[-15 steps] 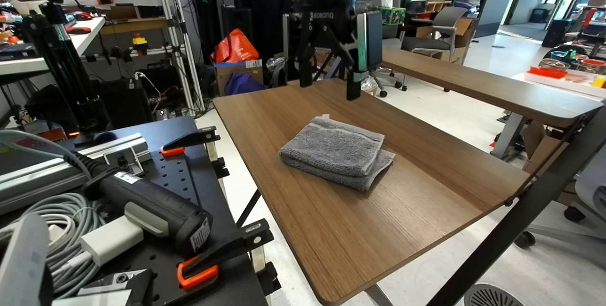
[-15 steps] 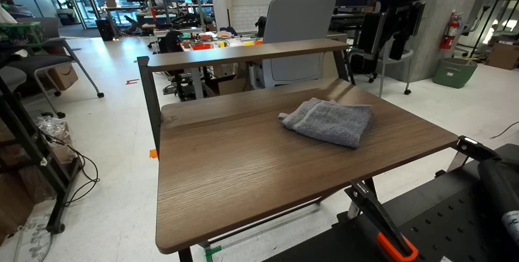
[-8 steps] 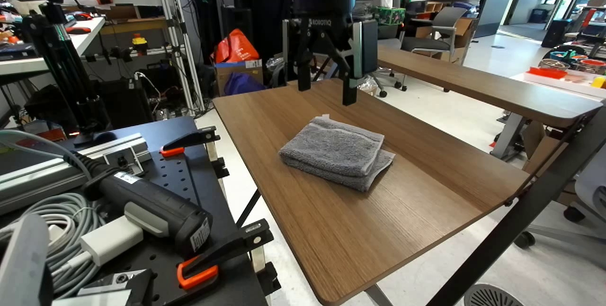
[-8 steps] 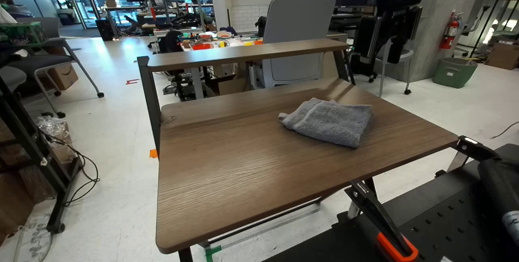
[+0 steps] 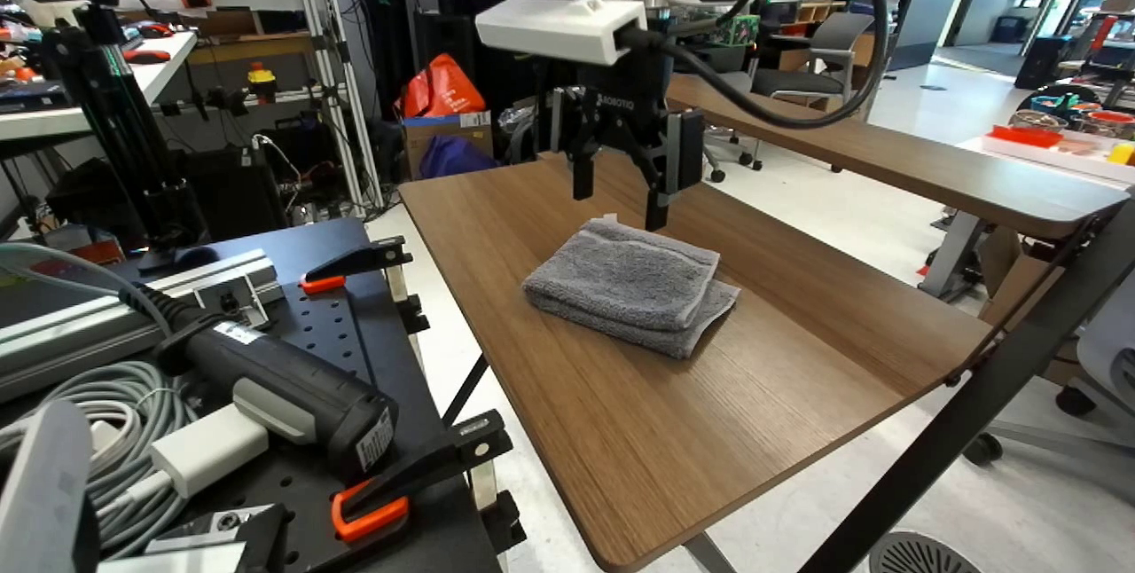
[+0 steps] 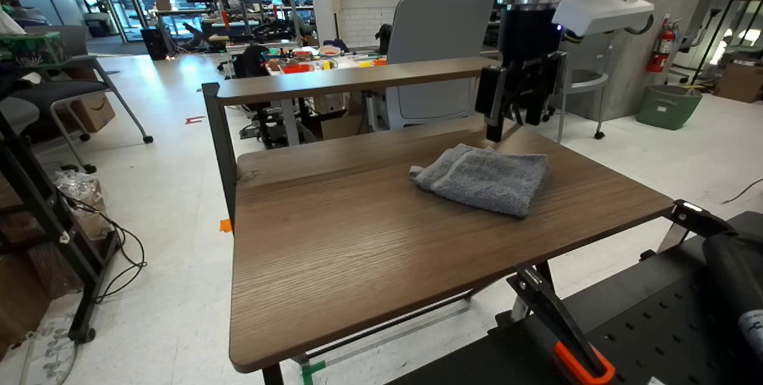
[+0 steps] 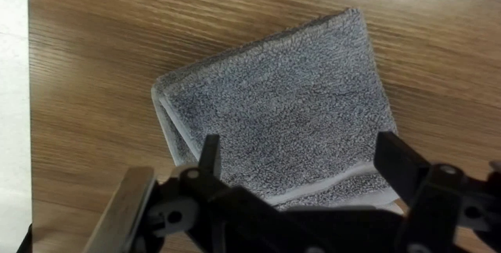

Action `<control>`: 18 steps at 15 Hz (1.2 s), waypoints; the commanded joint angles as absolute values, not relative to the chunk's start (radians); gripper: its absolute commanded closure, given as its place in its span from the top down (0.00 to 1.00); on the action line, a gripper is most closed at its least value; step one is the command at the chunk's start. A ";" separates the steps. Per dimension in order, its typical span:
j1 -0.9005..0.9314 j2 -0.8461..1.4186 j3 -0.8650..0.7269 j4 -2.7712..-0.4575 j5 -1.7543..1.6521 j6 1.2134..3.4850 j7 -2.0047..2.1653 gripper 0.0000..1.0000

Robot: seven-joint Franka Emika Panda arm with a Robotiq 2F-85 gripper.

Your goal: Slide the grey towel to the left

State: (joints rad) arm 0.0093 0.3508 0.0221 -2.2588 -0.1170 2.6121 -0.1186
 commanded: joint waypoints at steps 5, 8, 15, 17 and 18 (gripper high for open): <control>-0.014 0.552 0.077 -2.097 -0.037 2.629 -0.179 1.00; -0.014 0.617 0.084 -2.044 -0.040 2.623 -0.173 1.00; 0.020 0.751 0.106 -1.889 -0.059 2.572 -0.168 1.00; 0.038 0.777 0.116 -1.837 -0.065 2.546 -0.172 1.00; 0.050 0.790 0.125 -1.805 -0.067 2.523 -0.177 1.00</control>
State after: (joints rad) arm 0.0239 0.7174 0.1045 -1.9164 -0.0682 2.5821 -0.1546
